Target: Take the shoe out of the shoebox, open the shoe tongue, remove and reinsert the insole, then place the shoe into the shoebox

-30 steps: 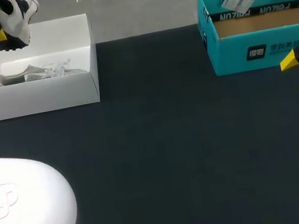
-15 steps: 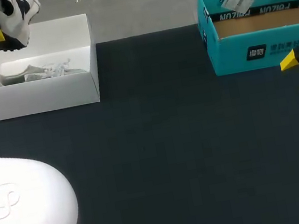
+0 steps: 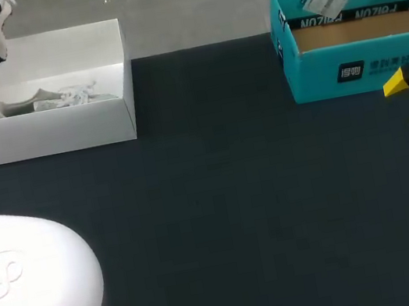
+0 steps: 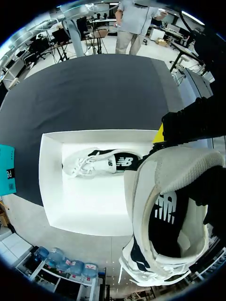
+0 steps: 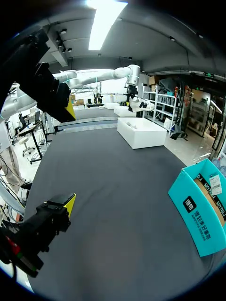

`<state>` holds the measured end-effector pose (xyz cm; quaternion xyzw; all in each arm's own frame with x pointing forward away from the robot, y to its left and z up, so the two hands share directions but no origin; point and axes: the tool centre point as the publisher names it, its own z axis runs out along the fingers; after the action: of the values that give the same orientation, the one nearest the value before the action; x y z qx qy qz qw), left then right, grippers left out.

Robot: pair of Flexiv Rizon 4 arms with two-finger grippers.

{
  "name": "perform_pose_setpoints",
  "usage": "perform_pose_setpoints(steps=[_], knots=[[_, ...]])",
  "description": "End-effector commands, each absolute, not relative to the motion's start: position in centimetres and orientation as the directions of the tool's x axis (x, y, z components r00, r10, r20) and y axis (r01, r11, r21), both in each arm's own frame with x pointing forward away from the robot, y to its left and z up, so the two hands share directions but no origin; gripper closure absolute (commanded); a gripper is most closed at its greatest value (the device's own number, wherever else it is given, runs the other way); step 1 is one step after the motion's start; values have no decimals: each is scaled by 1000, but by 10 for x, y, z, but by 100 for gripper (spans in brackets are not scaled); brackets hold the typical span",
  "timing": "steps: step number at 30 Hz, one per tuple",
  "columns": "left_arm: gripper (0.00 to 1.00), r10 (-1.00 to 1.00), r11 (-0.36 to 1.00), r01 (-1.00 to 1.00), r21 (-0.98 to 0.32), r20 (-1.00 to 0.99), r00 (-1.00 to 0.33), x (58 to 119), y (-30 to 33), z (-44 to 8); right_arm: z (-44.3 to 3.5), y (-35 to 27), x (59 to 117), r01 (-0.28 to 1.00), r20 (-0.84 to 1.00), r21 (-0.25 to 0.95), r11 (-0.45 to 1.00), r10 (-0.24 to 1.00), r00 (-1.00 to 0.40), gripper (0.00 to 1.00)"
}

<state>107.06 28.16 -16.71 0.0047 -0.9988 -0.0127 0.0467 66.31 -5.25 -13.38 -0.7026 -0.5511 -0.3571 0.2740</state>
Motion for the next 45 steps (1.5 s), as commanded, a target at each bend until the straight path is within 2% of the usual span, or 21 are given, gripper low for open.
perform_pose_setpoints(steps=[1,6,9,14,17,34,35,36,37,42,43,45], knots=[[100,-30,998,-24,57,121,-992,1106,293,-174,-134,-52,661,969,803,10,-246,580,139,0],[100,-8,998,-1,57,120,-993,1122,302,-179,-134,-52,661,969,803,10,-246,580,139,0],[100,74,996,79,37,129,-989,1127,306,-182,-134,-52,661,969,803,10,-246,580,139,0],[100,373,927,374,-25,177,-911,1128,311,-184,-134,-52,661,969,803,10,-246,580,139,0],[100,664,743,666,-69,206,-719,1126,315,-182,-134,-52,661,969,803,10,-246,580,139,0],[100,682,724,685,-80,234,-693,1129,315,-180,-134,-52,661,969,803,10,-246,580,139,0],[100,688,711,702,-40,241,-684,1134,315,-180,-134,-52,661,969,803,10,-246,580,139,0],[100,761,620,785,-13,253,-597,1134,315,-182,-134,-52,661,969,803,10,-246,580,139,0],[100,784,602,796,-68,241,-572,1138,318,-179,-134,-52,661,969,803,10,-246,580,139,0],[100,911,377,925,-35,193,-364,1147,326,-171,-134,-52,661,969,803,10,-246,580,139,0],[100,945,282,959,-26,179,-273,1149,329,-171,-134,-52,661,969,803,10,-246,580,139,0],[100,975,176,982,-69,151,-165,1156,334,-172,-134,-52,661,969,803,10,-246,580,139,0]])
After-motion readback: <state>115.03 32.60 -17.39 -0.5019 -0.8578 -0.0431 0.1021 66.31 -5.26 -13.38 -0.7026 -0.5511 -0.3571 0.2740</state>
